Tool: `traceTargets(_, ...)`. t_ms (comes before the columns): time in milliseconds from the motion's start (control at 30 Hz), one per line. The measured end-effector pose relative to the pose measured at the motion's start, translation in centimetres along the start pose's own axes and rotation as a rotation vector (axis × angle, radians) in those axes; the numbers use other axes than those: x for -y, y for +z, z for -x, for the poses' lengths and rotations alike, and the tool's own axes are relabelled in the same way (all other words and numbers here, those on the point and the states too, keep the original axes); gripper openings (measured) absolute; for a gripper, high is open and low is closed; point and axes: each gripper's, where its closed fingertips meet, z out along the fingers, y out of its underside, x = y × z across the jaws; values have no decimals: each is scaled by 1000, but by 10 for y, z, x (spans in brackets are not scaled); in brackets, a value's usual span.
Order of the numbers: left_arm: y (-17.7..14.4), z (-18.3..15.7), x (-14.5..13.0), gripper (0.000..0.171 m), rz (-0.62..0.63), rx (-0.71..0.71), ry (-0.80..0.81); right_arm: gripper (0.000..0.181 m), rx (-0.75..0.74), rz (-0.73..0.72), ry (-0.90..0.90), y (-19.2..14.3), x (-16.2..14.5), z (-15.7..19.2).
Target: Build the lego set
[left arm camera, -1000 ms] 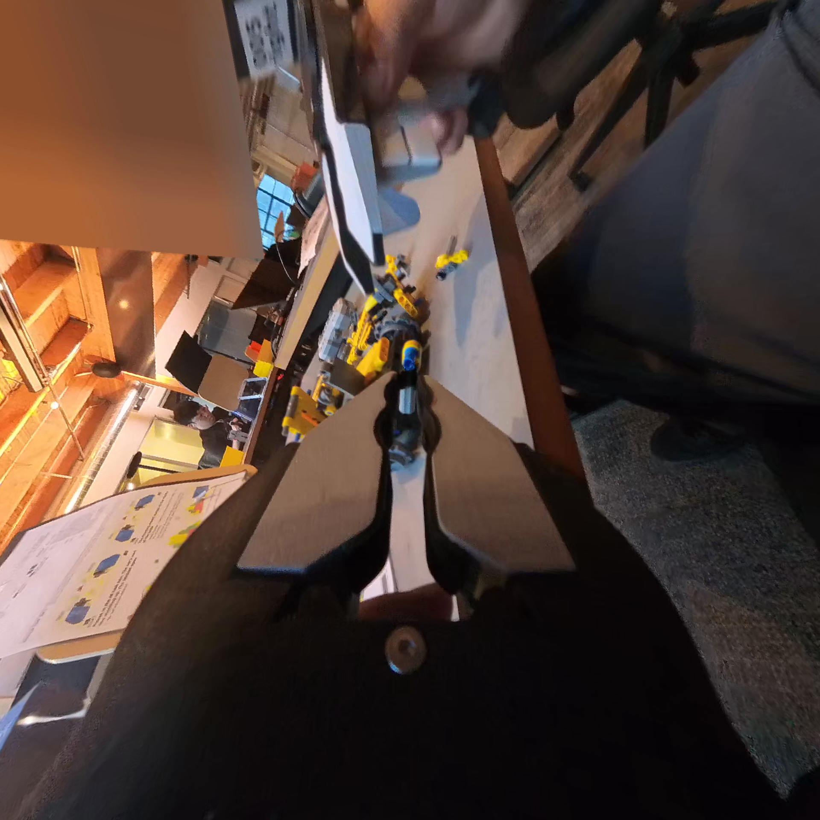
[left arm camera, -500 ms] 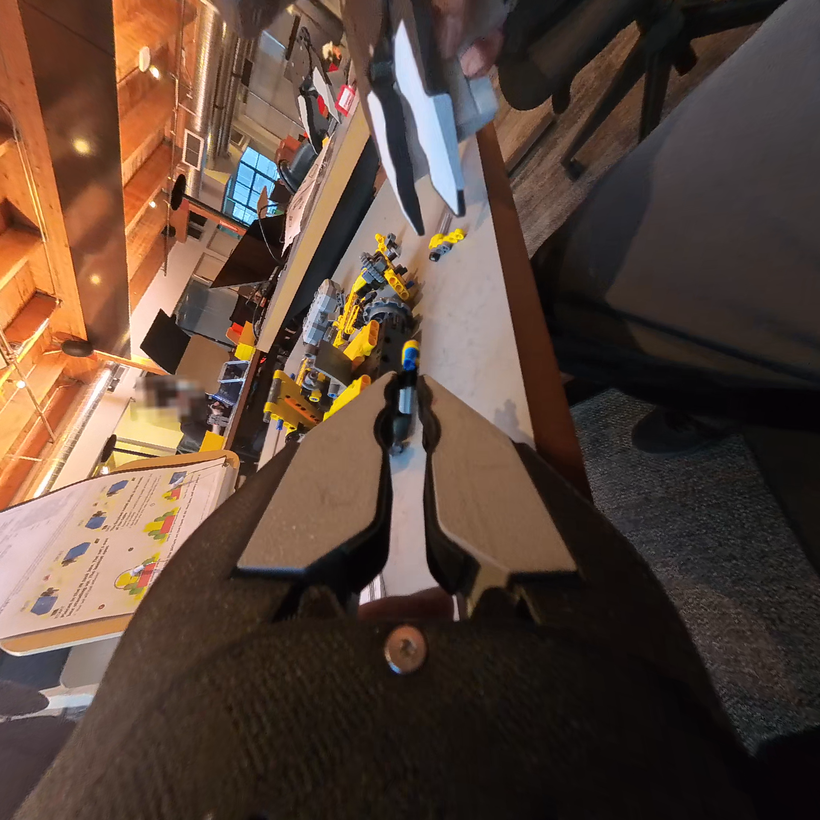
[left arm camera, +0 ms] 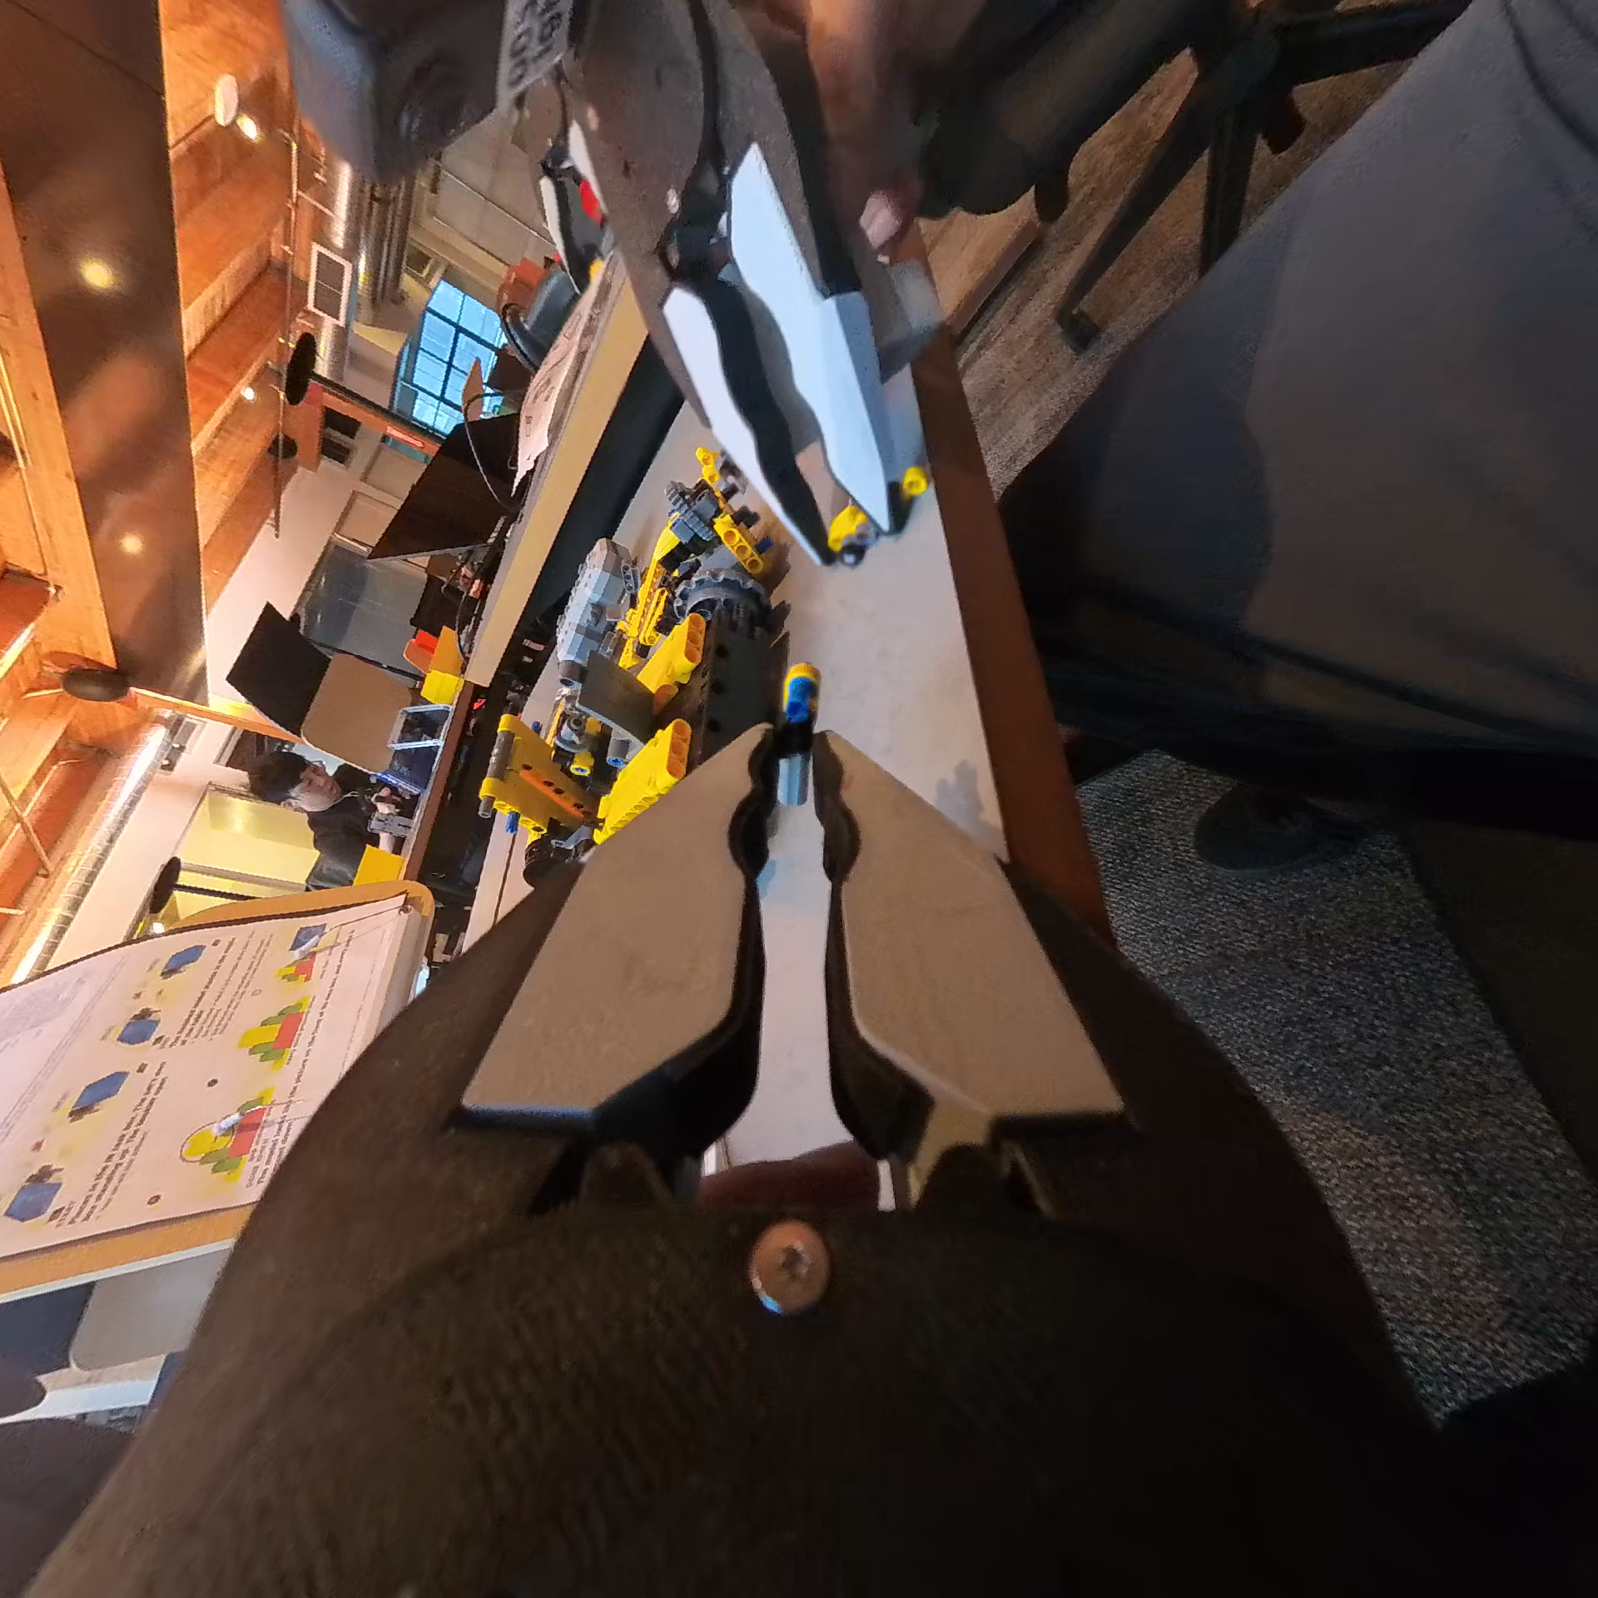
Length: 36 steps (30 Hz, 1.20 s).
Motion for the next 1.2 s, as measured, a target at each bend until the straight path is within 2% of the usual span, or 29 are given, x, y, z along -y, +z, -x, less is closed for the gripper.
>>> traceTargets(200, 1, 0, -2, 6, 12, 4, 20, 34, 51, 14, -78, 18, 19, 12)
traceTargets(267, 2, 0, -3, 6, 24, 11, 41, 44, 60, 8, -87, 17, 20, 12)
traceTargets(433, 10, 9, 3, 6, 33, 79, 178, 55, 88, -72, -75, 6, 27, 17)
traceTargets(700, 20, 14, 54, 6, -102, 146, 291, 63, 437, -332, -78, -20, 75, 76)
traceTargets(800, 17, 16, 72, 5, -156, 162, 306, 42, 598, -341, -63, -30, 73, 90)
traceTargets(1000, 17, 17, 84, 6, -211, 158, 292, 34, 629, -399, -105, -42, 78, 94)
traceTargets(1200, 20, 13, 68, 7, -152, 129, 215, 33, 493, -353, -132, -29, 74, 84)
